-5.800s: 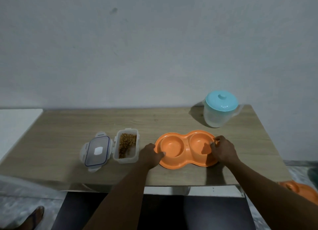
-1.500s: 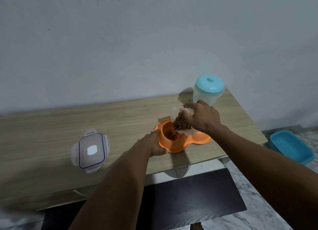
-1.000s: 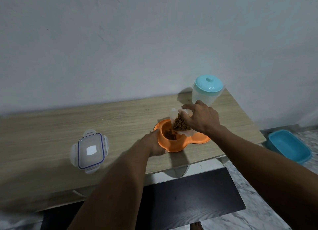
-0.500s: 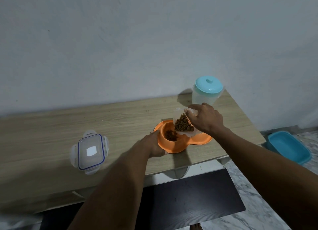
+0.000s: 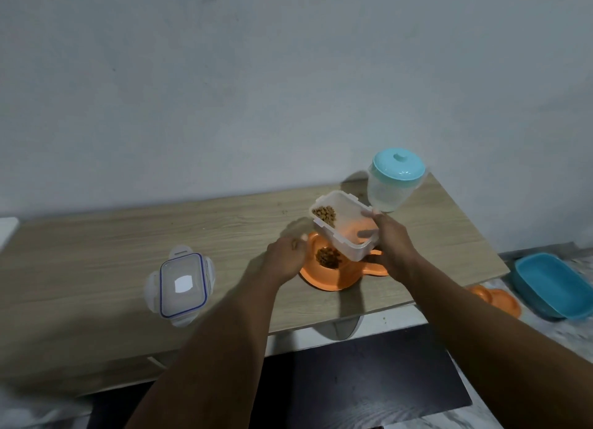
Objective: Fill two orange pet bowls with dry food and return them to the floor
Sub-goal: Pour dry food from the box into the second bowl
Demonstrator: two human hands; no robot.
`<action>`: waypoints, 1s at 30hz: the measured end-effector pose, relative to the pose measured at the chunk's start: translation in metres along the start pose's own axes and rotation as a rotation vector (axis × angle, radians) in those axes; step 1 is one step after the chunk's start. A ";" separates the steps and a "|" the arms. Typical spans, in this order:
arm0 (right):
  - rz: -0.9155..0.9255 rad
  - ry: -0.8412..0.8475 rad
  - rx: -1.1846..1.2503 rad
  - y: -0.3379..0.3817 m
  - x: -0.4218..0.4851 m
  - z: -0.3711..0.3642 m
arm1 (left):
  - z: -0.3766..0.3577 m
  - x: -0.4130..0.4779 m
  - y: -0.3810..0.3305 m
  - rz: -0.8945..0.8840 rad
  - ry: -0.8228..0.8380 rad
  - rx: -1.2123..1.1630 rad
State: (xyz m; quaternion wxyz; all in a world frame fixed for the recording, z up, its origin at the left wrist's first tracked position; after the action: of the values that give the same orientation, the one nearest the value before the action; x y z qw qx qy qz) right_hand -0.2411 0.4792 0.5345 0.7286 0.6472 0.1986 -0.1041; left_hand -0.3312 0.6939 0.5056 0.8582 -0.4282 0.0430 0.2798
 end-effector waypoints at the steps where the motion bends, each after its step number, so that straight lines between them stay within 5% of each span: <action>1: -0.015 0.029 0.054 -0.004 -0.003 -0.010 | 0.009 -0.001 -0.002 0.012 -0.044 -0.052; 9: -0.059 0.163 0.176 -0.014 -0.030 -0.103 | 0.074 -0.001 0.023 0.054 -0.248 -0.342; 15: -0.003 0.281 -0.073 -0.027 -0.038 -0.155 | 0.103 -0.010 0.078 0.171 -0.307 -0.467; 23: 0.194 0.334 -0.602 -0.047 -0.045 -0.186 | 0.115 -0.023 0.115 0.223 -0.328 -0.310; 30: 0.155 0.392 -0.696 -0.067 -0.043 -0.196 | 0.103 -0.024 0.118 0.205 -0.227 -0.199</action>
State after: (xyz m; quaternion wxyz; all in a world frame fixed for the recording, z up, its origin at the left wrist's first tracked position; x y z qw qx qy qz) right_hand -0.3376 0.6583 0.4765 0.8581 0.3826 0.3077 0.1500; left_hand -0.4298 0.8175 0.4936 0.7779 -0.4701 -0.0386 0.4152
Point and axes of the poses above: each hand's wrist, its own x-axis towards the middle knuckle, its own z-axis out of the back of the hand, y = z × x, the point moved 9 cm from there along x, towards the middle knuckle, and after that the axes turned 4 degrees about -y, right-handed, at the moved point
